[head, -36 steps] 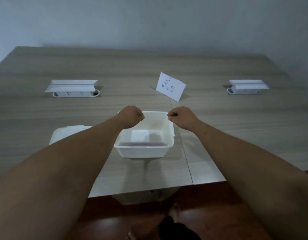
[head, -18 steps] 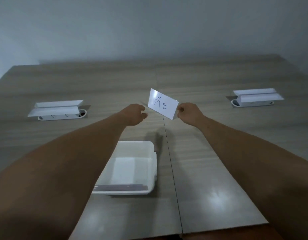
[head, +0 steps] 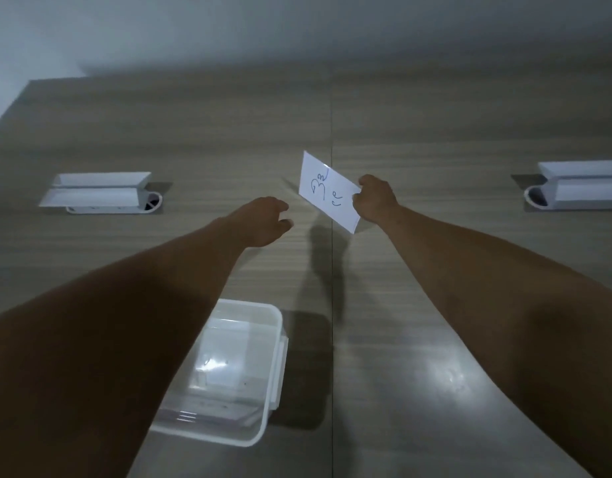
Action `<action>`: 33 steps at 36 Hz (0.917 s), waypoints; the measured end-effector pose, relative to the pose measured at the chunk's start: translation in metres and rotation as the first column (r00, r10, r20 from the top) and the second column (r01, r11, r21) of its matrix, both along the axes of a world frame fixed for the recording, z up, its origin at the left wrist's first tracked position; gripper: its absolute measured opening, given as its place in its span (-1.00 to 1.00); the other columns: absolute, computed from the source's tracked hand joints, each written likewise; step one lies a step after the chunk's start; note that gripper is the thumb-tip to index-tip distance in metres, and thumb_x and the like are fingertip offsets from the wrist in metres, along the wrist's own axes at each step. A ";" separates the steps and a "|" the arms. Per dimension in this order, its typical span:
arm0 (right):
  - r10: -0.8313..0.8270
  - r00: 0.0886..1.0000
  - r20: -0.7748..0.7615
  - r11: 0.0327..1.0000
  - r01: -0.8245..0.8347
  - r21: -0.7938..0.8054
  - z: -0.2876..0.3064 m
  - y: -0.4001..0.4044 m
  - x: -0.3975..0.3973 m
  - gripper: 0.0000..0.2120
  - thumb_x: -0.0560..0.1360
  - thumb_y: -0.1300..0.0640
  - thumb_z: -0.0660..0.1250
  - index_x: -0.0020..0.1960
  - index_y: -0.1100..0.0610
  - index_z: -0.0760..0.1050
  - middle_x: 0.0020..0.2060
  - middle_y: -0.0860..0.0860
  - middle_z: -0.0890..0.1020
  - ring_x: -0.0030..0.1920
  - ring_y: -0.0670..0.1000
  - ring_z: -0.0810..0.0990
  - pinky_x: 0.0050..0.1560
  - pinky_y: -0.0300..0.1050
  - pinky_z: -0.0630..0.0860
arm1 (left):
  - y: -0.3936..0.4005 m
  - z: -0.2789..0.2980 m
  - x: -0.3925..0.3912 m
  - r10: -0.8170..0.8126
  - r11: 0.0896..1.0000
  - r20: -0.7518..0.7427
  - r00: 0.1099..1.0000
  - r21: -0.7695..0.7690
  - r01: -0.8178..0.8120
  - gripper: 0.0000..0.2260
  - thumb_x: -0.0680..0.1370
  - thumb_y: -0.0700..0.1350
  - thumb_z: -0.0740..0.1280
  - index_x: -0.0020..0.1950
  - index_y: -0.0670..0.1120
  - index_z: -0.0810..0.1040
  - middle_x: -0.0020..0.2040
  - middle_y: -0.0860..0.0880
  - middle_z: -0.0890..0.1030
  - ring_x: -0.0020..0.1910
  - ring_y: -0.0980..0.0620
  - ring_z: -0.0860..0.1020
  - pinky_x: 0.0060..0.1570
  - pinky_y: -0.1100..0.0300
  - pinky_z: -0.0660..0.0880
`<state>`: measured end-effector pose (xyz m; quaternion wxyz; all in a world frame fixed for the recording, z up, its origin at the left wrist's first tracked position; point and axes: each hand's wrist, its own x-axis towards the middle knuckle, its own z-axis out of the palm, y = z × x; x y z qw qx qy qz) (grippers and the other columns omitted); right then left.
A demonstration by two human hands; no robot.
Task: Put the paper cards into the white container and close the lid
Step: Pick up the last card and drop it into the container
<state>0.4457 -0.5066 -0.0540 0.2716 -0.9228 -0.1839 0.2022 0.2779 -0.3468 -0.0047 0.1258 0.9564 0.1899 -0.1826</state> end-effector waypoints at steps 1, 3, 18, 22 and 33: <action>-0.016 1.000 0.010 1.000 0.016 0.020 -0.003 0.000 0.001 -0.65 0.49 0.25 0.22 0.28 0.24 0.45 0.26 0.18 0.54 0.25 0.20 0.52 0.18 -0.10 0.45 | 0.000 -0.001 -0.001 -0.001 1.000 -0.001 1.000 0.004 0.001 -0.49 0.62 0.07 0.17 0.51 -0.13 0.28 0.53 -0.12 0.30 0.53 -0.09 0.24 0.52 0.06 0.14; -0.065 0.997 0.037 0.996 0.062 0.071 -0.009 0.003 0.003 -0.70 0.47 0.30 0.20 0.16 0.26 0.54 0.19 0.19 0.60 0.20 0.20 0.56 0.09 -0.14 0.46 | 0.003 -0.003 -0.003 0.009 1.000 -0.010 1.000 0.005 -0.009 -0.49 0.61 0.08 0.17 0.51 -0.12 0.28 0.53 -0.12 0.30 0.53 -0.09 0.24 0.53 0.04 0.15; 0.012 0.997 0.070 0.945 -0.034 0.326 0.061 0.002 -0.052 -0.75 0.51 0.30 0.26 0.14 0.28 0.61 0.10 0.19 0.66 0.11 0.14 0.61 0.07 -0.16 0.47 | 0.016 0.056 -0.048 0.046 0.989 0.246 0.968 0.124 -0.079 -0.49 0.58 0.00 0.24 0.47 -0.18 0.27 0.43 -0.21 0.37 0.40 -0.21 0.37 0.36 -0.06 0.34; 0.061 0.995 0.084 0.934 -0.087 0.347 0.099 -0.006 -0.094 -0.76 0.50 0.32 0.29 0.13 0.29 0.61 0.01 0.16 0.66 0.01 0.09 0.61 0.11 0.01 0.55 | 0.020 0.076 -0.078 0.009 0.989 0.475 0.880 0.127 -0.079 -0.40 0.56 -0.04 0.28 0.55 -0.10 0.13 0.53 -0.18 0.24 0.49 -0.20 0.27 0.47 -0.06 0.23; 0.175 0.981 0.087 0.931 -0.194 0.308 0.171 -0.019 -0.238 -0.75 0.50 0.37 0.31 0.16 0.34 0.57 -0.08 0.16 0.63 -0.07 0.09 0.60 0.08 0.11 0.60 | 0.032 0.115 -0.196 -0.088 0.994 0.645 0.759 0.102 0.029 -0.73 0.55 -0.11 0.31 0.21 -0.12 0.61 0.08 -0.19 0.59 0.13 -0.22 0.53 0.12 -0.01 0.45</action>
